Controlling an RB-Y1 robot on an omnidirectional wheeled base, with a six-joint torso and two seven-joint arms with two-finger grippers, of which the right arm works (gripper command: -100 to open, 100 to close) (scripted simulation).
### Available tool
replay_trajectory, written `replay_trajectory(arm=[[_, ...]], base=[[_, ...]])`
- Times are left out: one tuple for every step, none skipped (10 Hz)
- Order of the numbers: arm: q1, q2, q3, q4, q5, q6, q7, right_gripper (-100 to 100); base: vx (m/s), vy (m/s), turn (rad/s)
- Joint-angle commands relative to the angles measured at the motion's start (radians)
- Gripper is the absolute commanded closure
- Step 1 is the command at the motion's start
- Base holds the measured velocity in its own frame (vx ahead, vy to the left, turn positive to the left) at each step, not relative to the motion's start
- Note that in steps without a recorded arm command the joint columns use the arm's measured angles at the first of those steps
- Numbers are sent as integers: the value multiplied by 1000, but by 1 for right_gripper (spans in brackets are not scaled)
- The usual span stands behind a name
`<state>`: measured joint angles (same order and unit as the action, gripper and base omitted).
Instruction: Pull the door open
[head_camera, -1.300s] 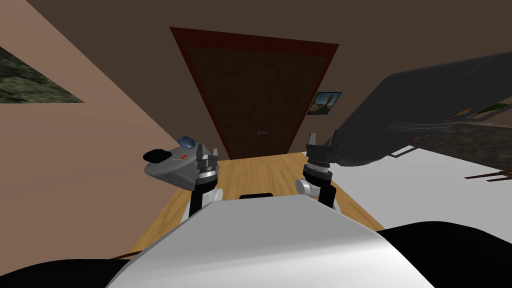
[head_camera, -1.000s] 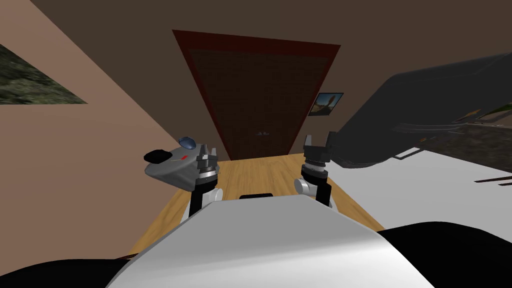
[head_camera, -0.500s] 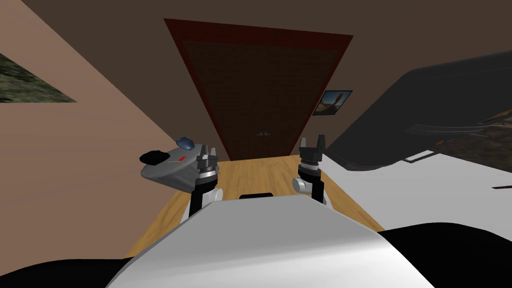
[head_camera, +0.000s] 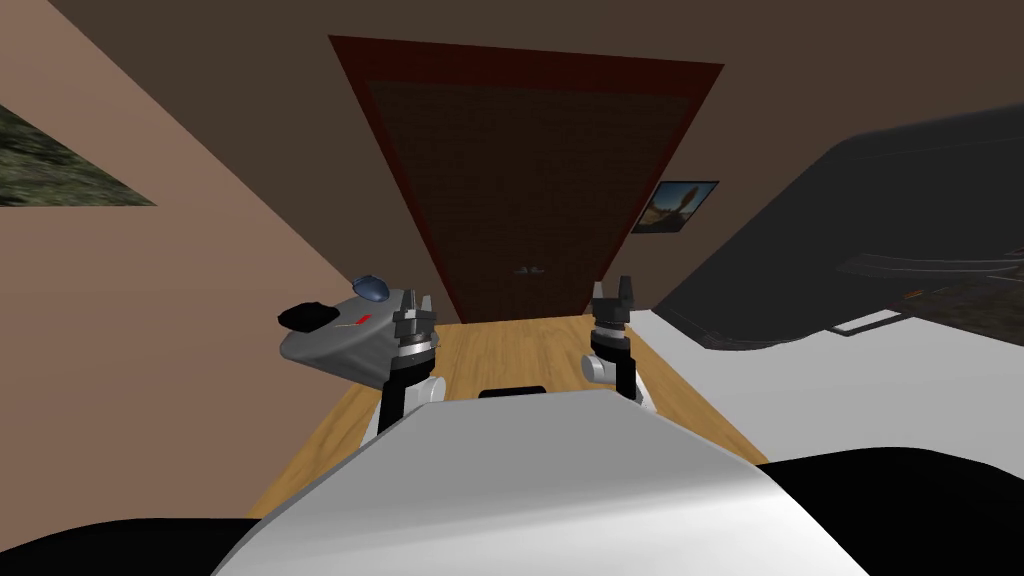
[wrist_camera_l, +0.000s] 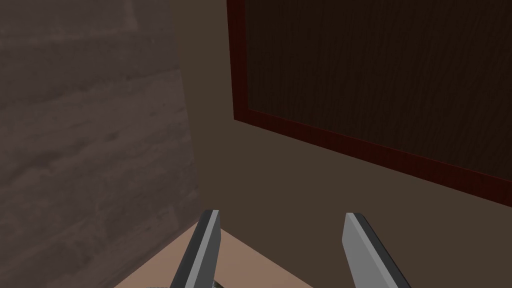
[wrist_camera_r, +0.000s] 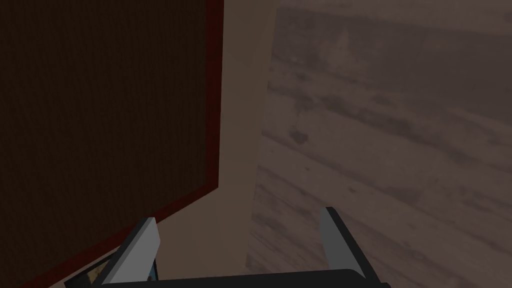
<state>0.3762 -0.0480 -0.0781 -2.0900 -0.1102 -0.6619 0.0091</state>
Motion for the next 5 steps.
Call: replay_trajectory(arm=[[-17,-1,-1,28,1,0,1,-100],[-29,-6,-3,62,0,-4,-1,-100],[-41,-10,-4,95,0,-8,-3,-100],[-53,-14,-5,128,-1,-12,-5,-100],[-64,-18,-7,156,-1,-16,-7,-100]], base=[[59,-14,9],[52,-10,27],[69,-10,52],[81,-19,54],[104,-14,41]])
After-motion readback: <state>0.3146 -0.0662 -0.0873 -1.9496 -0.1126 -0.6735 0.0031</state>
